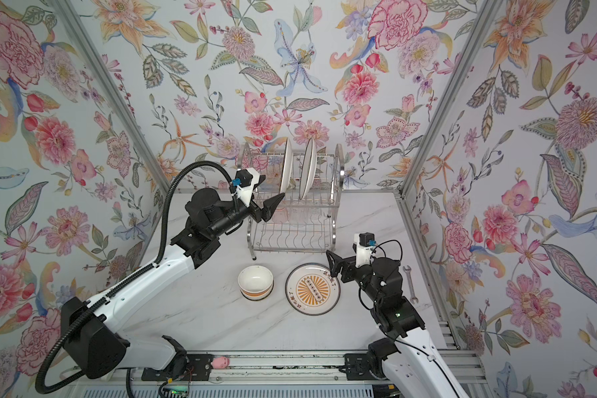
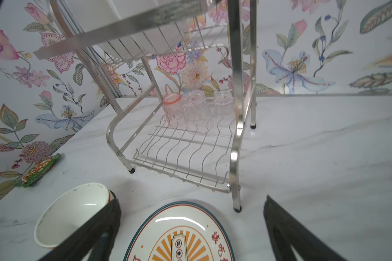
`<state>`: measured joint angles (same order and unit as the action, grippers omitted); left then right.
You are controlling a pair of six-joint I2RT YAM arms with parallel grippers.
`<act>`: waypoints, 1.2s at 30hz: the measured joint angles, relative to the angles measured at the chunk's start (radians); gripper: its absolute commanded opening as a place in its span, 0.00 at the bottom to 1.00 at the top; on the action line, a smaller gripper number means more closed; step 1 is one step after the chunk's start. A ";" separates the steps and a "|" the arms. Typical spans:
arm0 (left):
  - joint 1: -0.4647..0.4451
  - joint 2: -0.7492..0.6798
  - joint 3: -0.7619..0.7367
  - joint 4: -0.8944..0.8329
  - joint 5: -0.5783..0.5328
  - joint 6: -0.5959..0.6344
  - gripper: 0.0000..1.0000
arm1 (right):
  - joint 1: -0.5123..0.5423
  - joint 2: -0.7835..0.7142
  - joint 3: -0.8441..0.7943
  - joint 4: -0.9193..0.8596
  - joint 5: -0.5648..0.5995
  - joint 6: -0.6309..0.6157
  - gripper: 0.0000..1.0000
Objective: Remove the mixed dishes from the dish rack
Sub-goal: 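Reach the left gripper to the next printed plate while the right gripper withdraws, then close the left gripper on the printed plate's rim in the rack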
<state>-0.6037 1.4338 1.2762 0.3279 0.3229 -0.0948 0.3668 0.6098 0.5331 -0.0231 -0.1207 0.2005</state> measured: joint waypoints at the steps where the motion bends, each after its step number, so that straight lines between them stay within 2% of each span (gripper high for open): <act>1: -0.005 0.016 0.016 -0.006 -0.016 -0.004 0.73 | 0.004 0.001 0.008 0.017 0.002 -0.011 0.99; 10: -0.046 0.119 0.119 -0.058 -0.168 -0.027 0.57 | 0.019 0.048 0.044 0.165 -0.003 -0.056 0.99; 18: -0.058 0.211 0.171 -0.063 -0.234 -0.053 0.43 | 0.027 0.054 0.043 0.305 -0.049 -0.081 0.99; 26: -0.072 0.229 0.184 -0.064 -0.257 -0.066 0.28 | 0.027 0.028 0.023 0.367 -0.072 -0.089 0.99; 30: -0.081 0.229 0.193 -0.065 -0.262 -0.070 0.29 | 0.027 0.026 0.010 0.372 -0.073 -0.089 0.99; 36: -0.095 0.229 0.198 -0.066 -0.285 -0.067 0.41 | 0.027 0.024 0.006 0.372 -0.073 -0.097 0.99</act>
<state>-0.6991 1.6627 1.4738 0.2615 0.0383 -0.1616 0.3935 0.6338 0.5392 0.3489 -0.1940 0.1040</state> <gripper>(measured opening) 0.393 0.988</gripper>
